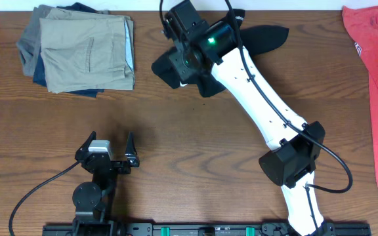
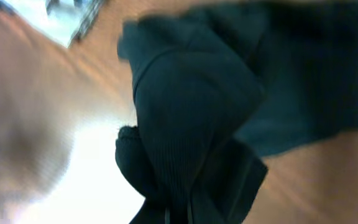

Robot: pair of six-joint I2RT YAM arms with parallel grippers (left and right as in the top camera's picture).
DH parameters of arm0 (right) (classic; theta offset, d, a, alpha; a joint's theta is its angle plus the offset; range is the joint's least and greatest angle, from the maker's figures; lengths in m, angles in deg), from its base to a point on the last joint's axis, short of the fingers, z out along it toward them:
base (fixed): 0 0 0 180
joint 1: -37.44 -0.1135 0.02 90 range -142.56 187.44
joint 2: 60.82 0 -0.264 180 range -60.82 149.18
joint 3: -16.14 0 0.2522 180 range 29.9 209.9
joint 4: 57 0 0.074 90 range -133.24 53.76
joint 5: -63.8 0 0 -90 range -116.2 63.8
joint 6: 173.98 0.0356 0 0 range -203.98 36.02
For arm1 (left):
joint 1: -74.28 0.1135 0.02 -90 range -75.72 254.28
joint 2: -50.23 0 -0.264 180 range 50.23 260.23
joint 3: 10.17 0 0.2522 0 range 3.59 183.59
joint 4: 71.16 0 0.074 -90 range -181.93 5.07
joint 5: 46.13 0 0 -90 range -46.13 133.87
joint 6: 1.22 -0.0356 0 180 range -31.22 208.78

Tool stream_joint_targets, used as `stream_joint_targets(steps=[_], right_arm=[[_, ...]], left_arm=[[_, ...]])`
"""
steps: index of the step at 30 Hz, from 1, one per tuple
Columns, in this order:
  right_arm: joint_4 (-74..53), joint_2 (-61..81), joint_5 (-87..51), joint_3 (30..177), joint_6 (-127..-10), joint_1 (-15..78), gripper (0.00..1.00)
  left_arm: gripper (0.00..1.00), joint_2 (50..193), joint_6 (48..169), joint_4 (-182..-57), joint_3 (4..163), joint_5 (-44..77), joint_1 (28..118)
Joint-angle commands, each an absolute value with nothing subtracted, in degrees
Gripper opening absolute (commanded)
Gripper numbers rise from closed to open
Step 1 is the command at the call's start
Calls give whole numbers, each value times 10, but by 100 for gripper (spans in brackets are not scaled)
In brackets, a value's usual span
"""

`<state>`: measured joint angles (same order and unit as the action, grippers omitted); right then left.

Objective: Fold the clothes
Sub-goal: 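Lift the black shirt with the right gripper and drag it to table center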

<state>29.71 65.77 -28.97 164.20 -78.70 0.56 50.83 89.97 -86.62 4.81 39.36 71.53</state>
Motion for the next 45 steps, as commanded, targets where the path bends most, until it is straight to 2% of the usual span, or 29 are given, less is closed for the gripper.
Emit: stream_joint_targets(steps=[1,10,22,26,28,29,30,31,32,37,45], right_arm=[[329,636,-235,1648,-763,2,1],[406,636,-41,1648,-819,-26,1],[411,633,-88,1648,-823,-98,3],[410,633,-119,1648,-817,-80,13],[411,633,-129,1648,-814,-63,23],[411,633,-136,1648,-812,-53,32],[413,633,-145,1648,-812,-41,44],[415,633,-153,1648,-812,-28,96],[417,633,-158,1648,-813,-13,99],[436,634,-161,1648,-815,64,99],[424,634,-282,1630,-814,161,99]], left_arm=[[98,505,892,-885,38,386,713],[98,505,892,-885,38,386,713],[98,505,892,-885,38,386,713],[98,505,892,-885,38,386,713],[98,505,892,-885,38,386,713],[98,505,892,-885,38,386,713],[98,505,892,-885,38,386,713],[98,505,892,-885,38,386,713],[98,505,892,-885,38,386,713],[98,505,892,-885,38,386,713],[98,505,892,-885,38,386,713]])
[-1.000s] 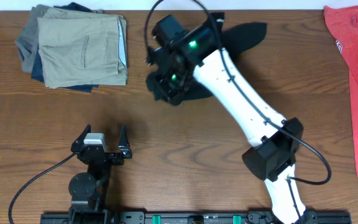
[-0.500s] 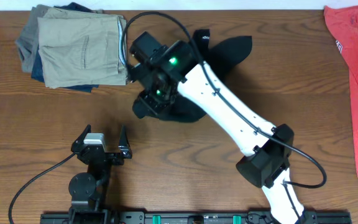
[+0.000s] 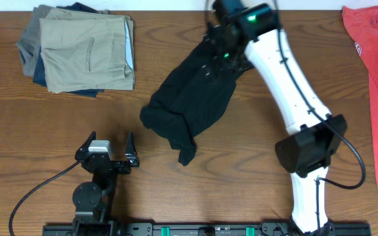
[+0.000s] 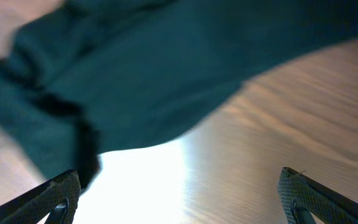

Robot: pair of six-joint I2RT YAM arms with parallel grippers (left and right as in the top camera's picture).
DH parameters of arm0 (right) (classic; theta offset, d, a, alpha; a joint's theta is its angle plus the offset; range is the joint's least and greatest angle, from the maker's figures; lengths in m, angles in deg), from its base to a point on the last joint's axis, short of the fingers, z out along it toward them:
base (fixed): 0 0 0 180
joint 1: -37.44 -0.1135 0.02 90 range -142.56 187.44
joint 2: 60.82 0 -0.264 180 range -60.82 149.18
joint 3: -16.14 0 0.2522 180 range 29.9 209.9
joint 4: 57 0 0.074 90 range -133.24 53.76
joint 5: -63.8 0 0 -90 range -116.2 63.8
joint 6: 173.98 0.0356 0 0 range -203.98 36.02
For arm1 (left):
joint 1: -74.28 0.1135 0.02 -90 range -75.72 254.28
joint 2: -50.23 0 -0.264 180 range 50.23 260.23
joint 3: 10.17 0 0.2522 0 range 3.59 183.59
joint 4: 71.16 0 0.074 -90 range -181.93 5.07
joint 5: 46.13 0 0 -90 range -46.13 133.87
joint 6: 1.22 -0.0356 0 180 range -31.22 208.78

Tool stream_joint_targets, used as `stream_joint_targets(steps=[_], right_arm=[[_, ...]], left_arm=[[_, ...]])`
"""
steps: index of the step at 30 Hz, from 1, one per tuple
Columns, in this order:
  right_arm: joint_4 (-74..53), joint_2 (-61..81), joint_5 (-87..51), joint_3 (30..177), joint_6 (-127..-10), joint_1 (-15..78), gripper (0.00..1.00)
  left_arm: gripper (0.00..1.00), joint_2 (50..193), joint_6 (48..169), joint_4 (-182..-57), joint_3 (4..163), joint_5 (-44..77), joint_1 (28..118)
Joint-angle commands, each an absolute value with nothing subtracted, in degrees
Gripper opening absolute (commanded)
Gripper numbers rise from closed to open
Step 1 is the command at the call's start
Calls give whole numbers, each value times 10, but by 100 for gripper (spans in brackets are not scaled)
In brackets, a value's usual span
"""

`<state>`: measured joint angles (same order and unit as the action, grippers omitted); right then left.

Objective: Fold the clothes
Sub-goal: 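Lift the black shirt with the right gripper and drag it to table center, then lower the shirt and pull its right edge rightward with the right gripper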

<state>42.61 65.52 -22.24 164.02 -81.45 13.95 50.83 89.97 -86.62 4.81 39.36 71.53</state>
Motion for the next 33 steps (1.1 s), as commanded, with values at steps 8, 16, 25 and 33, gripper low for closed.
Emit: stream_joint_targets(steps=[8,16,25,33], right_arm=[[325,636,-272,1499,-810,222,97],[128,636,-195,1329,-827,227,72],[-39,636,-152,1204,-838,216,64],[-95,636,-131,1171,-839,216,50]], left_arm=[[98,505,892,-885,38,386,713],[98,505,892,-885,38,386,713],[98,505,892,-885,38,386,713],[98,505,892,-885,38,386,713]])
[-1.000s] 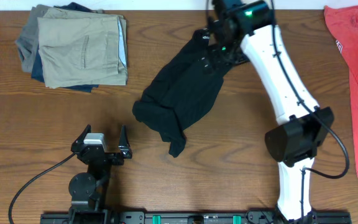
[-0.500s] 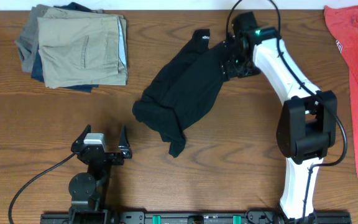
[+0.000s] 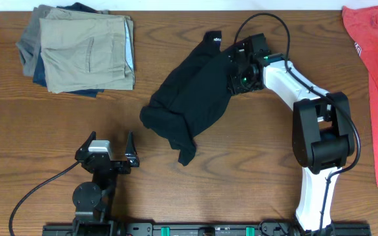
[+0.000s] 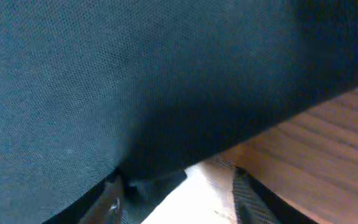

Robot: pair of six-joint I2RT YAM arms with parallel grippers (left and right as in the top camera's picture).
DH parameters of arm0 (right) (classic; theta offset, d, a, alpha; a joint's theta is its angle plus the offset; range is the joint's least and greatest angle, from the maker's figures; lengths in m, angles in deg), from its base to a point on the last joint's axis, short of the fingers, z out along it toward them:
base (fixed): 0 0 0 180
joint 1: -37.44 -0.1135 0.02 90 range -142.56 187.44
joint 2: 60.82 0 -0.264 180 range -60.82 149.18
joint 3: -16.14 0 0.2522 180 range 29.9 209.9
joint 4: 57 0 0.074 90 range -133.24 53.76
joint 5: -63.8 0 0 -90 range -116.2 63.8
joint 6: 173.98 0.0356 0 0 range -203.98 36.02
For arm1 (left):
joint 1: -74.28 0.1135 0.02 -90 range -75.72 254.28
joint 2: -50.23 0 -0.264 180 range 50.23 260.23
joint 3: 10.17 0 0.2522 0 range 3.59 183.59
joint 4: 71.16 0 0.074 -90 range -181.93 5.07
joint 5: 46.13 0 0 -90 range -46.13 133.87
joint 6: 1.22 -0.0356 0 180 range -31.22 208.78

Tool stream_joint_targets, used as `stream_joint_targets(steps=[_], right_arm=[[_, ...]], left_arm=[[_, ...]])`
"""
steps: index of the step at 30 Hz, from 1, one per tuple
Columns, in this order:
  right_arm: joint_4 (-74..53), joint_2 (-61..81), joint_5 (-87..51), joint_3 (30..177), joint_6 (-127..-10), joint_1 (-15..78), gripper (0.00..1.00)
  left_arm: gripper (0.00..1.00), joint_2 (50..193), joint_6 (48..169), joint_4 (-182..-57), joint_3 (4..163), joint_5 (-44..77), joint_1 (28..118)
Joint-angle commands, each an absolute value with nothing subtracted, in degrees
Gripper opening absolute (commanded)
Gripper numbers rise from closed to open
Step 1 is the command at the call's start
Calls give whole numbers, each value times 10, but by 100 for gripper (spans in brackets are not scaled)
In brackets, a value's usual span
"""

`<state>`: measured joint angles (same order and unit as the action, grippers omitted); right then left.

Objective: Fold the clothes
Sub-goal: 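Lower the shirt and pull its right edge rightward with the right gripper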

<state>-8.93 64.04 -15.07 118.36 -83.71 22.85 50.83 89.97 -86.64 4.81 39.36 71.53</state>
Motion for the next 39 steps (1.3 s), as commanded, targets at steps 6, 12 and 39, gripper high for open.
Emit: stream_joint_targets(steps=[6,12,39], right_arm=[[-107,636,-94,1171,-838,216,24],[-99,629,-95,1176,-831,217,1],[247,230,-253,1179,-733,235,31]], left_arm=[[98,505,892,-885,38,386,713],[98,505,892,-885,38,386,713],[98,505,892,-885,38,386,713]])
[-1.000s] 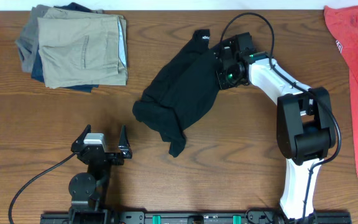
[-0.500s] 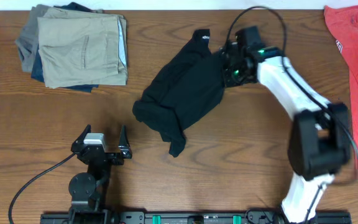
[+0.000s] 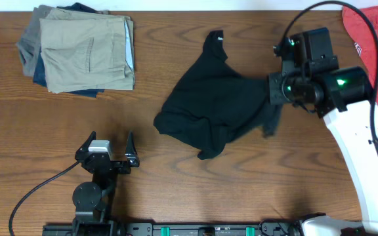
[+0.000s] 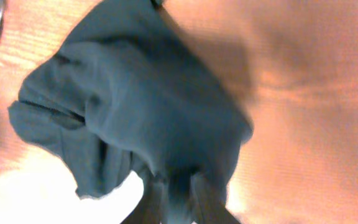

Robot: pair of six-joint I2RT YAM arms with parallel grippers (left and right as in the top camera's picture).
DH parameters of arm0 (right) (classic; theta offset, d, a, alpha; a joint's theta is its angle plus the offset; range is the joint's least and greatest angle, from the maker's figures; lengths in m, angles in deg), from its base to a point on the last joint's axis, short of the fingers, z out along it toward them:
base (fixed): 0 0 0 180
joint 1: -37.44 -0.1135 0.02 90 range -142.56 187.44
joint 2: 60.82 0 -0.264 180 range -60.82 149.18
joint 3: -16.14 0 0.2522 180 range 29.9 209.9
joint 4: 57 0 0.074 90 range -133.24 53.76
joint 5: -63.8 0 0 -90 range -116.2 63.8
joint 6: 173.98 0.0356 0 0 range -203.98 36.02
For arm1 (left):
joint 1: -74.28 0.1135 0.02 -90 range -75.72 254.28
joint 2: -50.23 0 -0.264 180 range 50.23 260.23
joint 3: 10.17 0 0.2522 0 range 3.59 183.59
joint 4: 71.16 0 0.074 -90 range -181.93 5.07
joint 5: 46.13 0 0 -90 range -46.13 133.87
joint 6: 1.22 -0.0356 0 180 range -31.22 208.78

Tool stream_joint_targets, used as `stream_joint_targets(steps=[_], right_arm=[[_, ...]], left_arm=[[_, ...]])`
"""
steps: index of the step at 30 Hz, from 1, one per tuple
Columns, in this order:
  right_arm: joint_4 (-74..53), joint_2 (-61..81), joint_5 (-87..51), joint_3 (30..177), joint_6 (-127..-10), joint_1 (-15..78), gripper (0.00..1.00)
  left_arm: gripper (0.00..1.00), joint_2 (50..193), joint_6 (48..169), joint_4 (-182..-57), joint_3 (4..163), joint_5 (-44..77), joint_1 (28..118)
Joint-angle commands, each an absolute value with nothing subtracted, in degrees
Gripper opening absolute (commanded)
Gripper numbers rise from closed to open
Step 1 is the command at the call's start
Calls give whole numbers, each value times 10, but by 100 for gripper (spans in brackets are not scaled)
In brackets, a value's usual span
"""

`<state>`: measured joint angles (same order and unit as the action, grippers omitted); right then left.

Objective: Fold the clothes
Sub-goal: 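Lower the shirt and pull its right edge rightward with the right gripper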

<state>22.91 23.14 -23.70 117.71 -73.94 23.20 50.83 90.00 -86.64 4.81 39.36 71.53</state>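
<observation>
A black garment [image 3: 212, 105] lies crumpled and partly spread in the middle of the table, its collar end at the back. My right gripper [image 3: 272, 92] is shut on its right edge, which is lifted and drawn to the right. In the right wrist view the black garment [image 4: 142, 118] hangs bunched from my right gripper [image 4: 176, 196], both fingers pinched on the cloth. A red garment [image 3: 376, 72] lies at the table's right edge. My left gripper [image 3: 108, 156] stands open near the front left, away from the cloth.
A stack of folded clothes [image 3: 81, 49], with khaki trousers on top, sits at the back left. The brown wooden table [image 3: 38, 124] shows bare between the stack and the black garment. My right arm's white links [image 3: 366, 157] run along the right side.
My right gripper was open, low at the garment's right edge. It is now shut on that edge and further right, and the garment has been drawn rightward and spread wider.
My right gripper first held the bunched black garment at the back centre. Then it stood open further back, with the garment lying stretched towards the front left. Later it was down at the garment's right edge, and now it grips that edge, pulled right.
</observation>
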Motion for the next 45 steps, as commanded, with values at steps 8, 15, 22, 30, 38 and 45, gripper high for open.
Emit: stream_joint_targets(steps=[8,15,22,30,38,45], right_arm=[[270,247,-256,1114,-732,235,99],[173,247,-337,1003,-640,256,99],[82,247,-339,927,-625,315,99],[94,247,-289,917,-598,442,99],[127,247,-272,917,-570,469,99],[128,247,-273,917,-570,469,99]], left_arm=[[98,505,892,-885,38,386,713],[98,505,892,-885,38,386,713],[98,505,892,-885,38,386,713],[98,505,892,-885,38,386,713],[98,505,892,-885,38,386,713],[98,505,892,-885,38,386,713]])
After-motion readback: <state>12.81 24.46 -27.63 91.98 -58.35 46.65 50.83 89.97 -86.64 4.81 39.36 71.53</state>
